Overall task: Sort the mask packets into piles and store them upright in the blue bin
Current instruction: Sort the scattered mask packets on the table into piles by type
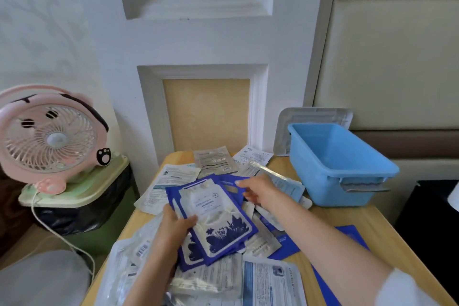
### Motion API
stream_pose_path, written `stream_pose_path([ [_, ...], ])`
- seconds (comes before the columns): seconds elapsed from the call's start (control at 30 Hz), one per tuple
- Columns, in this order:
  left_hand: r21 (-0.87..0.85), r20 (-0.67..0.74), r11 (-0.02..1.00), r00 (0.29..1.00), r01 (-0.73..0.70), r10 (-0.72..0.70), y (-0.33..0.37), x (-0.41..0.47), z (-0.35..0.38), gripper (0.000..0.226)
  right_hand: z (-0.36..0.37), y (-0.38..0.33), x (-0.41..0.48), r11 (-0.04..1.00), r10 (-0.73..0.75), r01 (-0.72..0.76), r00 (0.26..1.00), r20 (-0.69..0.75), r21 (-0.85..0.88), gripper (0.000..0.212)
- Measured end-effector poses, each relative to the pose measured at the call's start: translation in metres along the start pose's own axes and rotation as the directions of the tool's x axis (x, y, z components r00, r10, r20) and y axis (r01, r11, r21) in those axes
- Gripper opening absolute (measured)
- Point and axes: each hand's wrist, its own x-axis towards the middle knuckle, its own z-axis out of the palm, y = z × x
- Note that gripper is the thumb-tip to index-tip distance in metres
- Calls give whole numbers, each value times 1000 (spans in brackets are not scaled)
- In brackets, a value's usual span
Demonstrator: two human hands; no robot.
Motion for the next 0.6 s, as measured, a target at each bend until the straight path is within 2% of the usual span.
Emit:
stream_pose_path([
  [0.1, -21, 43, 999, 999, -24, 25, 3, 0, -3, 65, 0, -1, -8, 969, -100, 91, 995, -25, -228, 18],
  [0.17, -17, 58, 990, 989, -137, 138, 2, -1, -4, 79, -7, -13, -22, 904, -353, 315, 931, -92, -288, 24],
  [0.23, 82, 91, 947, 949, -310, 303, 3, -4, 0, 68, -18, -38, -49, 724, -628, 523, 769, -117, -450, 26],
  [0.3, 181, 148, 889, 905, -421, 399, 5, -10, 5, 47, -27, -68, -84, 500, -782, 604, 622, -25, -621, 28],
  [0.33, 182, 160, 876, 893, -446, 421, 6, -13, 8, 40, -27, -81, -100, 394, -810, 607, 584, 51, -691, 29],
  [0.4, 126, 190, 876, 878, -466, 440, 9, -23, 15, 28, -17, -90, -117, 249, -803, 578, 572, 169, -777, 27],
  [0.43, 101, 228, 876, 868, -472, 442, 11, -28, 19, 33, -8, -86, -119, 235, -776, 576, 596, 205, -783, 26],
  [0.47, 83, 269, 886, 866, -457, 421, 12, -31, 23, 46, 0, -78, -118, 283, -704, 593, 662, 257, -754, 25],
  [0.5, 57, 285, 903, 873, -426, 395, 10, -32, 27, 55, 7, -68, -116, 397, -575, 610, 748, 332, -686, 22],
  [0.53, 30, 272, 920, 888, -392, 370, 7, -31, 30, 55, 12, -58, -114, 555, -391, 580, 815, 429, -596, 15],
  [0.57, 7, 242, 935, 908, -354, 342, 4, -31, 33, 47, 12, -48, -110, 679, -226, 517, 823, 521, -521, 9],
  [0.6, -11, 207, 948, 927, -317, 312, 1, -30, 34, 38, 8, -41, -105, 728, -161, 491, 800, 578, -478, 17],
])
